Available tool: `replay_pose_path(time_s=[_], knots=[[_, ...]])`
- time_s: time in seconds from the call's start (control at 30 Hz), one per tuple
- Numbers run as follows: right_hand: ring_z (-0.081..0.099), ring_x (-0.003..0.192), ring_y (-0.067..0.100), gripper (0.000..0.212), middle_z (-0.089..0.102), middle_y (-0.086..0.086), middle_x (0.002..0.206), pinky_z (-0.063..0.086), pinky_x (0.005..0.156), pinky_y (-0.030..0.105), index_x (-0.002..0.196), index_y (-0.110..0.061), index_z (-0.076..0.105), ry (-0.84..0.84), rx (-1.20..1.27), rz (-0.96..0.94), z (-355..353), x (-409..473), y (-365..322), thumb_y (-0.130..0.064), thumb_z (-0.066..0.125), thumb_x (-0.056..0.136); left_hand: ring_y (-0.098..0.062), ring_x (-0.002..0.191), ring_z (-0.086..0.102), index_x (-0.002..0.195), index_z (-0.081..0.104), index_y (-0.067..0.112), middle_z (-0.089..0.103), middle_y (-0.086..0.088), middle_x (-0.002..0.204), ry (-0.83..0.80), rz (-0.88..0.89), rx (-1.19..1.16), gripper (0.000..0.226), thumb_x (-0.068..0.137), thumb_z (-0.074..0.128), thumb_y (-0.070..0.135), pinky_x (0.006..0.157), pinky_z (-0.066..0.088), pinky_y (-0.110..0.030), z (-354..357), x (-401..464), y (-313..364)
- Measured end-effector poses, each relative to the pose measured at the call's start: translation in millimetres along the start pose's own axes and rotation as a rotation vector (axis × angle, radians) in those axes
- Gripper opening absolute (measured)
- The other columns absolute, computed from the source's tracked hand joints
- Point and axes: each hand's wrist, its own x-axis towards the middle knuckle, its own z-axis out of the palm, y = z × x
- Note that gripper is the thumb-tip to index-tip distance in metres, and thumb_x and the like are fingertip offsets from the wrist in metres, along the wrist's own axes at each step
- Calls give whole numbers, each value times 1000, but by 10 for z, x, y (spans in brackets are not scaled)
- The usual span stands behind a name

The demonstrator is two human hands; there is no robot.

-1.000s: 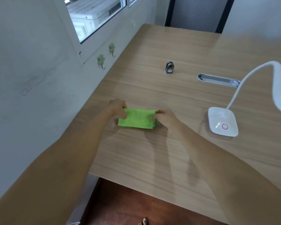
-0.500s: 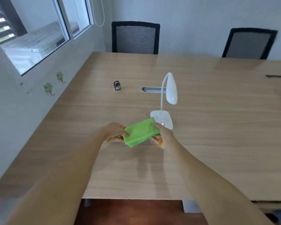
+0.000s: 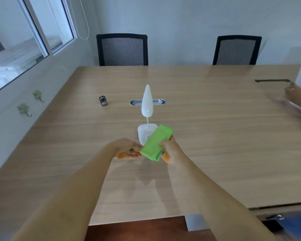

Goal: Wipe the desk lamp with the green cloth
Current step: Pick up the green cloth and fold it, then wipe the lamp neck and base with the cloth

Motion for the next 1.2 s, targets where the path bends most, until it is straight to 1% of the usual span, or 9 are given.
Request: replay_pose_path(time_s=[0.1, 0.2, 0.33, 0.4, 0.5, 0.67, 0.83, 1.03, 1.2], knots=[[62, 78, 23, 52, 61, 10, 95, 56, 59, 32, 121, -11, 44, 121, -174, -118, -42, -33, -383, 19, 27, 82, -19, 107, 56, 131, 53, 21, 56, 0, 129, 176, 103, 84, 48, 89, 54, 45, 91, 46, -33, -288, -18, 293], [60, 96, 26, 60, 60, 8, 110, 53, 76, 34, 124, -24, 48, 186, -407, -275, -116, 7, -753, 14, 36, 79, -18, 131, 45, 145, 37, 32, 44, 8, 145, 276, 269, 16, 72, 83, 44, 68, 102, 39, -37, -445, -146, 756], [56, 109, 18, 71, 60, -1, 123, 46, 91, 29, 133, -30, 44, 202, -641, -555, 29, -83, -1165, 9, 36, 74, -21, 145, 29, 149, 26, 37, 25, 5, 159, 210, 464, 5, 75, 83, 30, 73, 114, 29, -41, -391, -261, 1302], [52, 117, 6, 71, 56, -11, 131, 39, 100, 16, 133, -31, 45, 152, -765, -712, 146, -165, -1291, 7, 36, 73, -21, 146, 27, 148, 26, 37, 24, 5, 160, 176, 507, 28, 74, 84, 29, 73, 114, 29, -41, -351, -260, 1466], [50, 116, -1, 70, 56, -13, 128, 30, 93, -5, 131, -22, 50, 93, -969, -934, 304, -247, -1376, 14, 37, 72, -18, 146, 26, 147, 31, 38, 26, 8, 159, 133, 522, 78, 64, 89, 28, 66, 117, 27, -43, -319, -193, 1587], [54, 122, 16, 74, 61, -1, 130, 46, 102, 30, 127, -26, 54, 31, -1272, -1152, 434, -126, -1446, 11, 38, 65, -7, 132, 42, 131, 54, 27, 48, 13, 144, 80, 468, 102, 48, 89, 52, 50, 109, 39, -33, -286, 19, 1609], [54, 122, 21, 72, 59, 1, 134, 50, 98, 36, 125, -29, 56, 5, -1434, -1145, 507, -58, -1459, 9, 39, 67, -7, 87, 56, 92, 61, 26, 62, 11, 92, 77, 478, 69, 14, 95, 47, 27, 78, 47, -22, -260, 98, 1567], [61, 110, 29, 62, 66, 7, 122, 52, 91, 40, 115, -18, 66, -109, -1565, -1183, 517, -164, -1379, -2, 26, 70, -11, 83, 55, 115, 61, 25, 62, 4, 95, 31, 517, 85, 27, 89, 58, 26, 70, 49, -21, -309, 108, 1567], [63, 102, 31, 56, 69, 11, 114, 52, 87, 40, 109, -13, 69, -224, -1571, -1336, 346, -439, -1248, 7, 33, 70, -5, 95, 57, 126, 59, 25, 61, 13, 109, 70, 486, 86, 36, 92, 54, 35, 82, 47, -23, -282, 105, 1625]])
